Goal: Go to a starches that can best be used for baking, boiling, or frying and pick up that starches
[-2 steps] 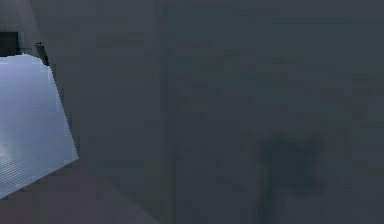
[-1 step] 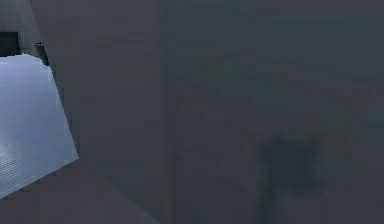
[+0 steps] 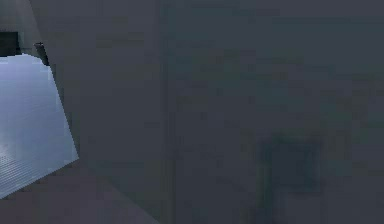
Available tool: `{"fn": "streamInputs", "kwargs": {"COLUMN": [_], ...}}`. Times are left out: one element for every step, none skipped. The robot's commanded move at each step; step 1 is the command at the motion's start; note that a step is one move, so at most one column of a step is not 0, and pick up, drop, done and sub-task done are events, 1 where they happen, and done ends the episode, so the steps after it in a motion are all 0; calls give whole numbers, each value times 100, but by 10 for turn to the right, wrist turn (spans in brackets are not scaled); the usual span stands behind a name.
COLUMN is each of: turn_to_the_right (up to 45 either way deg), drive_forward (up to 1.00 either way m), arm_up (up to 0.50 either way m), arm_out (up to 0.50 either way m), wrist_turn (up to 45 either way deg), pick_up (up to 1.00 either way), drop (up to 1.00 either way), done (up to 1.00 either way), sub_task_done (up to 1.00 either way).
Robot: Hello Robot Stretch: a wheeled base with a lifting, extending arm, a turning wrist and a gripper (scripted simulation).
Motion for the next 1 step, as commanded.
{"fn": "streamInputs", "kwargs": {"turn_to_the_right": [0], "drive_forward": [0], "arm_up": [0], "arm_out": [0], "wrist_turn": [0], "pick_up": [0], "drop": [0], "done": [100], "sub_task_done": [0]}}
